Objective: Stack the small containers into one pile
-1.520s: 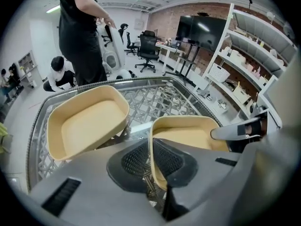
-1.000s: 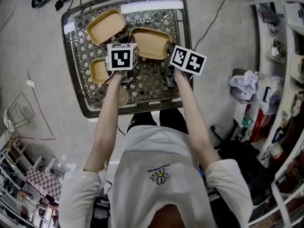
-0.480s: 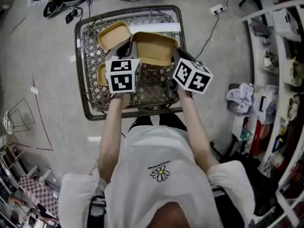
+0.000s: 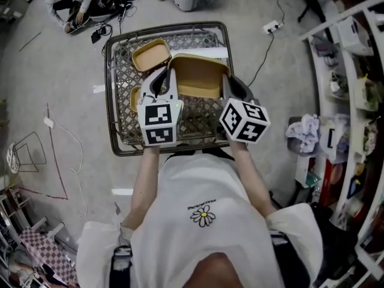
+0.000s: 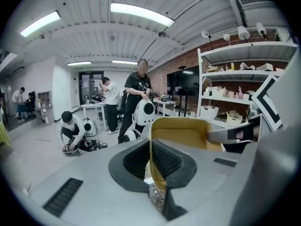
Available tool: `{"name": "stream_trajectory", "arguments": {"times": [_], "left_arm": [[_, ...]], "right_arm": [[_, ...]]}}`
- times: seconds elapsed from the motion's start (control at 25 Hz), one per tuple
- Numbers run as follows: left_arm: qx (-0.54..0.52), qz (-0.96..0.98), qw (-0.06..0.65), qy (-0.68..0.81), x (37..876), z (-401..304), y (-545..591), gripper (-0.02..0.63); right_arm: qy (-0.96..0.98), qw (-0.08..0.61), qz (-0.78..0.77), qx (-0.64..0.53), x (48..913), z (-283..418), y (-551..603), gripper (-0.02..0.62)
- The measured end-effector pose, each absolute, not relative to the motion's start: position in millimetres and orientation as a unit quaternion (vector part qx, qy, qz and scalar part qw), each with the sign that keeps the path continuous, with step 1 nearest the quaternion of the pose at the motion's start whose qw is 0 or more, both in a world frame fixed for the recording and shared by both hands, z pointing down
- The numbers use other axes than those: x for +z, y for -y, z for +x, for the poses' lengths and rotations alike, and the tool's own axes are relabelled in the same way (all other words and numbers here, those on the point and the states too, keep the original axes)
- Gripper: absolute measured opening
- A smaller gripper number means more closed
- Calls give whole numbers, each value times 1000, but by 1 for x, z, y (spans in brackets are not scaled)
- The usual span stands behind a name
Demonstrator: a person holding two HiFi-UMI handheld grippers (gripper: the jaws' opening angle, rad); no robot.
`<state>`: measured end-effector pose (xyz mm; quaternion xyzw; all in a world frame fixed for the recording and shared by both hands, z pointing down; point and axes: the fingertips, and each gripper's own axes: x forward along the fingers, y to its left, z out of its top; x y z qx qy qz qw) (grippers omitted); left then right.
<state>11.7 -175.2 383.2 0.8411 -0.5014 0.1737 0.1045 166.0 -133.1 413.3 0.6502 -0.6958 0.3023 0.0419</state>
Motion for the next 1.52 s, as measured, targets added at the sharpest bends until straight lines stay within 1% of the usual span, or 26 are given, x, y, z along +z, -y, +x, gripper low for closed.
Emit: {"name": "stream_trajectory", "arguments": {"times": [0.36, 0.72, 0.88, 1.16, 1.52], "left_arm": [[164, 836, 89, 516, 368, -9, 166, 35], [183, 818, 90, 537, 364, -64, 171, 35], [214, 800, 112, 549, 383, -100, 172, 35], [273, 764, 175, 558, 436, -157, 174, 35], [338, 730, 252, 538, 529, -196, 175, 35]], "right_arm": [[715, 39, 637, 287, 401, 146, 129, 41], [736, 41, 589, 333, 409, 90, 149, 41], [741, 67, 557, 370, 431, 52, 155, 41], [733, 130, 509, 432, 485, -6, 163, 41], [696, 208, 470, 501, 569, -46, 159, 43]]}}
